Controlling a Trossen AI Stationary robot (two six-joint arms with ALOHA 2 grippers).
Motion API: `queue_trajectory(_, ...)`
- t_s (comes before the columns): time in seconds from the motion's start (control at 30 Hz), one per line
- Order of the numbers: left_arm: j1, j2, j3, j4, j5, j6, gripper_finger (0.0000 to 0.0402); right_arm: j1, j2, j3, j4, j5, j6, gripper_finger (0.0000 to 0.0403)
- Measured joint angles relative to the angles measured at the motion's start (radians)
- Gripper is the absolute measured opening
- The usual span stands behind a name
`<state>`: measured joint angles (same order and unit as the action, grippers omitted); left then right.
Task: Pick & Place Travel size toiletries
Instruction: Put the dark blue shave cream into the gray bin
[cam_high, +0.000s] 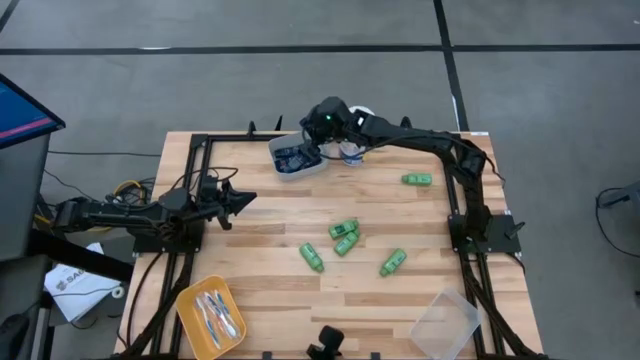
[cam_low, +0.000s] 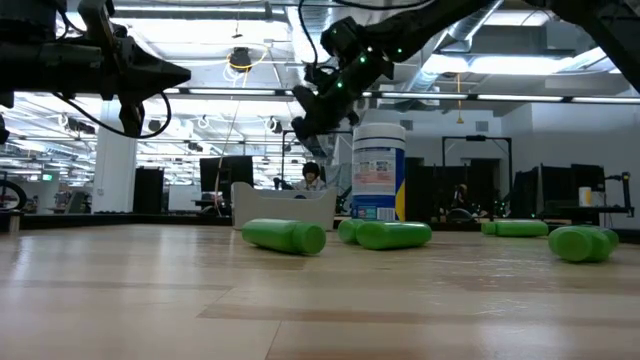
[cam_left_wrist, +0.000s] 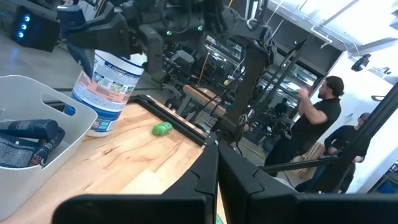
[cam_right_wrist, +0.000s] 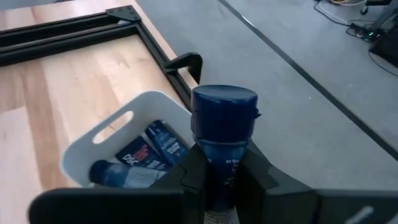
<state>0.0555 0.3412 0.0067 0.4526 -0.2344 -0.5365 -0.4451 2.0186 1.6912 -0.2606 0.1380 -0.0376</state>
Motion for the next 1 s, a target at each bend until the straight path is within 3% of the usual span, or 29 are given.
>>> queue_trajectory(0.3,0.0,0.0,0.0,0.006,0.0,0.0,0.0002,-0.005,-0.003,-0.093,0.132,0.003,-0.008,0.0044)
queue_trajectory(0.67,0.0,0.0,0.0,0.014,0.002,0.0,0.0002,0.012,0.055,-0.108,0.155,0.002,-0.023,0.0054)
queue_trajectory(0.83,0.0,0.0,0.0,0.018,0.002,0.0,0.0002,0.028,0.087,-0.109,0.139,0.025,-0.067,0.0085)
queue_trajectory(1.0,0.0,0.0,0.0,0.021,0.001,0.0,0.0002,0.039,0.097,-0.096,0.127,0.059,-0.087,0.0151)
